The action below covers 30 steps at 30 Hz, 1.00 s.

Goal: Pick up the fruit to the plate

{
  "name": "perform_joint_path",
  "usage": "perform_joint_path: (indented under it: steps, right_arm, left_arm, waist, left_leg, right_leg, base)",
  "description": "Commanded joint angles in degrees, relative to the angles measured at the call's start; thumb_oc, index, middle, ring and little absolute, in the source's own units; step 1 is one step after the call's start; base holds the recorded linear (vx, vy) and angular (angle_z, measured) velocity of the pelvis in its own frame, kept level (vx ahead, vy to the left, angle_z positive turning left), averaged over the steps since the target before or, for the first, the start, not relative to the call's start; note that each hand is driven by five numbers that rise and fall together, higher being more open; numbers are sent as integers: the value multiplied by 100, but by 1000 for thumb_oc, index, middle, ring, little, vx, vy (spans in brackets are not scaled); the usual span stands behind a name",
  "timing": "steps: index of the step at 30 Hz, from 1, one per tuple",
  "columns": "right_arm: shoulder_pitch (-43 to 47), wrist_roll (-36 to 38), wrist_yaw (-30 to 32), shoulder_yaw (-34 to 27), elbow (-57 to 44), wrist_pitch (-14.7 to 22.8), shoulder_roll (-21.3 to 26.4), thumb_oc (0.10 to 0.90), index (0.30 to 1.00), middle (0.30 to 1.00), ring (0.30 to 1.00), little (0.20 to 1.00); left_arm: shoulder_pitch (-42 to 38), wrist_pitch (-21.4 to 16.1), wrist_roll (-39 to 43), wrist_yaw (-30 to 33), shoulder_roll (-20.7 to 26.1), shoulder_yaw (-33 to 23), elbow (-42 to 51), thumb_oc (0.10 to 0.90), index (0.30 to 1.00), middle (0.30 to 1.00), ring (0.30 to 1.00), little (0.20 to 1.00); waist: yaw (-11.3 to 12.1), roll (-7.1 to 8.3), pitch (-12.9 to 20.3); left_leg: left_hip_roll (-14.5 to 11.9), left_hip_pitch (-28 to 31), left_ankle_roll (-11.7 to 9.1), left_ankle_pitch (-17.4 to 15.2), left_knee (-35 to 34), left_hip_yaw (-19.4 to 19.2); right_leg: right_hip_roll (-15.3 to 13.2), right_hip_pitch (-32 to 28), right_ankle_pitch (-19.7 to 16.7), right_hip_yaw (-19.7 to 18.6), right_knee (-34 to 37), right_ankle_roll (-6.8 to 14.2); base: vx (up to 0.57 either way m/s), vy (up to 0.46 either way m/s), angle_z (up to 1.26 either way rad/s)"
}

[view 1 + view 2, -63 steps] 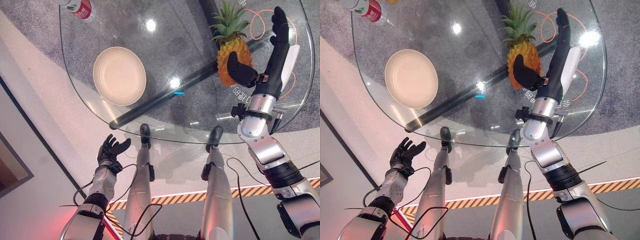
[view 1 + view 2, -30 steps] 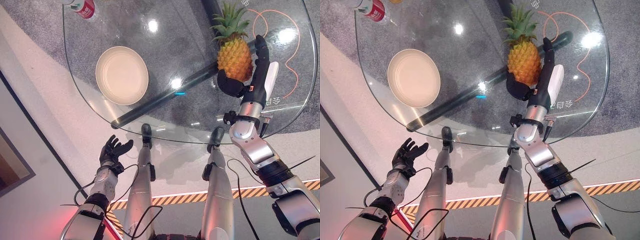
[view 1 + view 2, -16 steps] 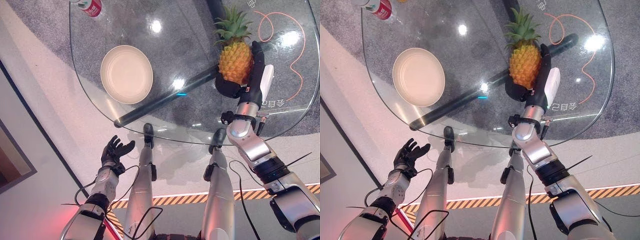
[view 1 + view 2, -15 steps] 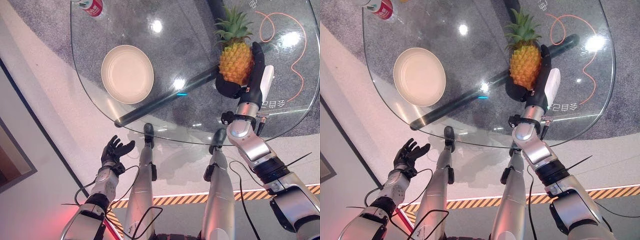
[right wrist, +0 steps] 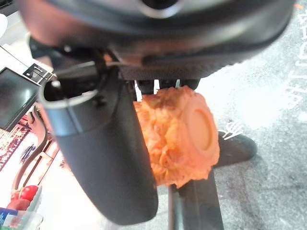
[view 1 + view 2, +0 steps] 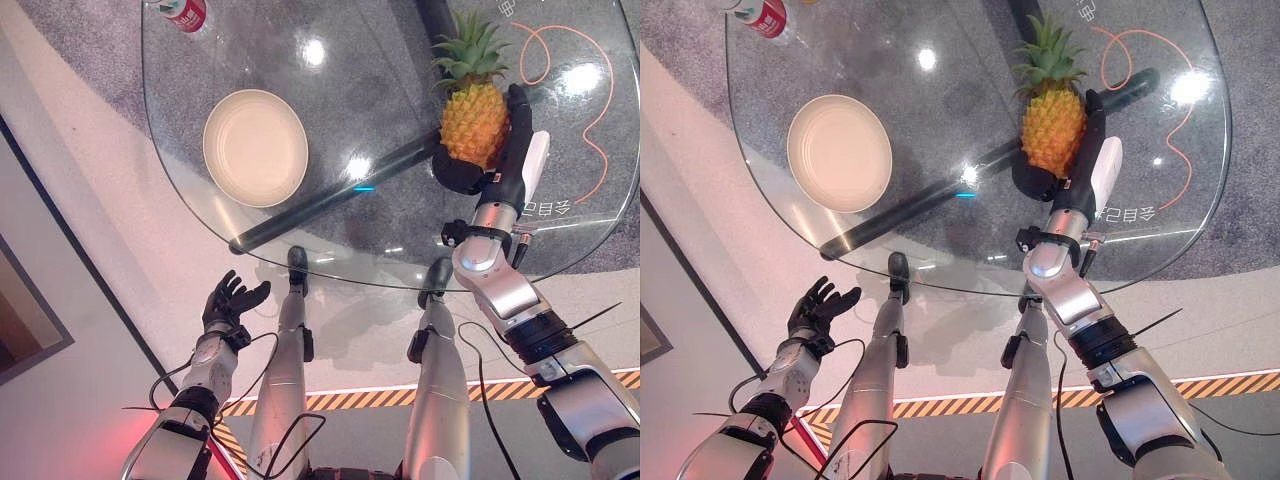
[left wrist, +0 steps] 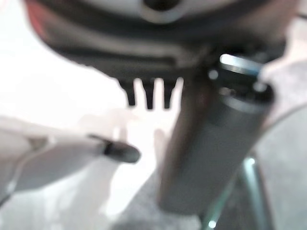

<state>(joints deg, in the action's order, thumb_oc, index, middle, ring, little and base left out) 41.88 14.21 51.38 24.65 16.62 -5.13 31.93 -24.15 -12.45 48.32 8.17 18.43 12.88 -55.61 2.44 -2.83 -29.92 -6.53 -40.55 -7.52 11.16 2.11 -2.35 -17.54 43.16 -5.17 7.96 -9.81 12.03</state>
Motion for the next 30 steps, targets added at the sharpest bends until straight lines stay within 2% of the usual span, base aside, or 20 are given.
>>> perform_joint_path:
  steps: [1,15,19,24,30]
  right_arm:
    - [-12,308,110,-316,316,-159,263,100,300,300,300,200]
    - [47,314,-123,-276,461,-214,321,100,300,300,300,200]
    - [43,190,-108,-283,412,-205,325,100,300,300,300,200]
    - [50,50,-99,-314,386,-142,348,100,300,300,300,200]
    - [107,-121,-98,-304,253,-131,316,100,300,300,300,200]
  left_arm:
    - [68,-71,-37,166,175,22,-209,800,900,900,900,900]
    - [82,-82,246,60,237,-40,-143,800,900,900,900,900]
    - [66,-267,584,210,229,-166,-48,800,900,900,900,900]
    - [-7,-565,1104,593,256,-551,99,800,900,900,900,900]
    - [-360,-893,1261,1667,487,-1163,247,800,900,900,900,900]
  waist:
    - [-26,-130,13]
    - [-18,-120,13]
    - [-19,-123,13]
    - [-14,-128,13]
    - [-11,-101,13]
  left_leg:
    - [-47,-67,57,-151,225,-22]
    - [-60,-50,45,-143,226,-23]
    - [-72,6,42,-143,198,-24]
    - [-76,96,31,-153,177,-28]
    - [-75,191,17,-164,171,-14]
  right_leg:
    - [131,283,-454,311,-148,-80]
    - [132,264,-469,313,-138,-76]
    - [136,224,-449,301,-140,-78]
    - [116,159,-402,299,-160,-79]
    - [103,83,-347,302,-200,-89]
  base:
    - [0,0,0]
    - [0,0,0]
    - [0,0,0]
    - [0,0,0]
    - [0,0,0]
